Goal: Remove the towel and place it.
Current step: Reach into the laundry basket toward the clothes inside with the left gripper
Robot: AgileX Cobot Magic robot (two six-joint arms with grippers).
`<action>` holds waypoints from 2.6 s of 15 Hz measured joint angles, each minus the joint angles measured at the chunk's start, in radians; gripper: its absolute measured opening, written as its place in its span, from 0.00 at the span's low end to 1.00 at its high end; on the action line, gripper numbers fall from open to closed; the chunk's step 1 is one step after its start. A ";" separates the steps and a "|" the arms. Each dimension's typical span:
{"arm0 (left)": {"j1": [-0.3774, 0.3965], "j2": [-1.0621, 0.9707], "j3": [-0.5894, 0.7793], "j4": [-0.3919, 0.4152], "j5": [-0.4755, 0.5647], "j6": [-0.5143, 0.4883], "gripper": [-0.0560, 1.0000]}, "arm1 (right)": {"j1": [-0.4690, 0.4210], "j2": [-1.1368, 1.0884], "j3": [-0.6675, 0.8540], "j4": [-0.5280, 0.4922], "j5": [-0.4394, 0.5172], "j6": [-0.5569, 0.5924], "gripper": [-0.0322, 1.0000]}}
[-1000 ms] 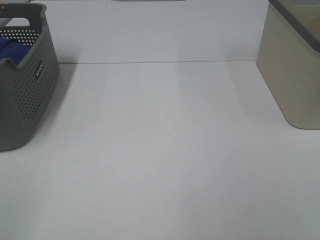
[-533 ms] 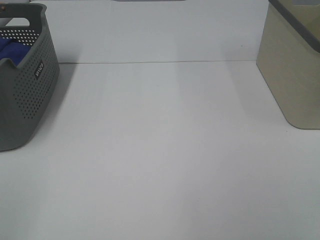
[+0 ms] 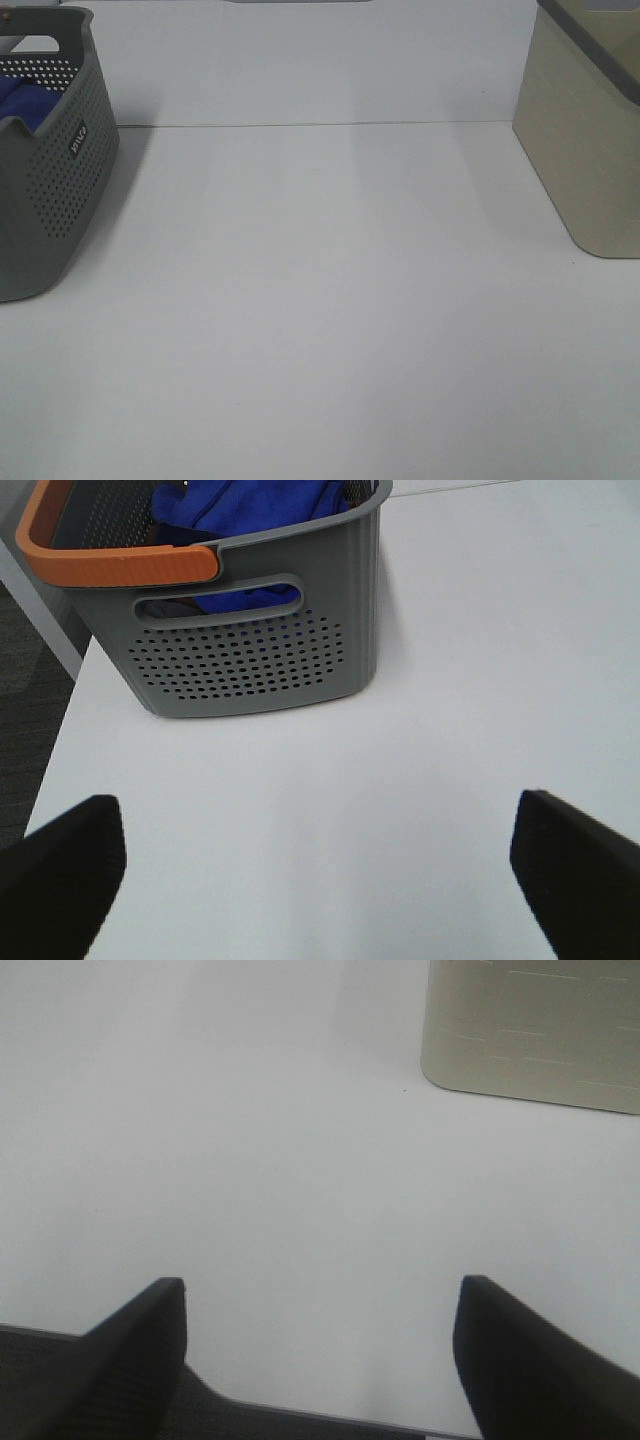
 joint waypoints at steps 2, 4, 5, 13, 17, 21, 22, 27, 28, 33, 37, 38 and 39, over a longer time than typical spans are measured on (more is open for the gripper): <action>0.000 0.000 0.000 0.000 0.000 0.000 0.99 | 0.000 0.000 0.000 0.000 0.000 0.000 0.74; 0.000 0.000 0.000 0.000 0.000 0.000 0.99 | 0.000 0.000 0.000 0.000 0.000 0.000 0.74; 0.000 0.000 0.000 0.000 0.000 0.000 0.99 | 0.000 0.000 0.000 0.000 0.000 0.000 0.74; 0.000 0.000 0.000 0.000 0.000 0.000 0.99 | 0.000 0.000 0.000 0.000 0.000 0.000 0.74; 0.000 0.000 0.000 0.000 0.000 0.000 0.99 | 0.000 0.000 0.000 0.000 0.000 0.000 0.74; 0.000 0.000 0.000 0.000 0.000 0.000 0.99 | 0.000 0.000 0.000 0.001 0.000 0.000 0.74; 0.000 0.000 0.000 0.000 0.000 0.000 0.99 | 0.000 0.000 0.000 0.001 0.000 0.000 0.74; 0.000 0.000 0.000 0.000 0.000 0.000 0.99 | 0.000 0.000 0.000 0.001 0.000 0.000 0.74; 0.000 0.000 0.000 0.000 0.000 0.000 0.99 | 0.000 0.000 0.000 0.001 0.000 0.000 0.74; 0.000 0.000 0.000 0.000 0.000 0.000 0.99 | 0.000 0.000 0.000 0.001 0.000 0.000 0.74; 0.000 0.062 -0.089 0.000 0.006 0.162 0.99 | 0.000 0.000 0.000 0.001 0.000 0.000 0.74; 0.000 0.122 -0.133 0.000 0.011 0.239 0.99 | 0.000 0.000 0.000 0.001 0.000 0.000 0.74; 0.000 0.202 -0.184 0.000 0.029 0.295 0.99 | 0.000 0.000 0.000 0.001 0.000 0.000 0.74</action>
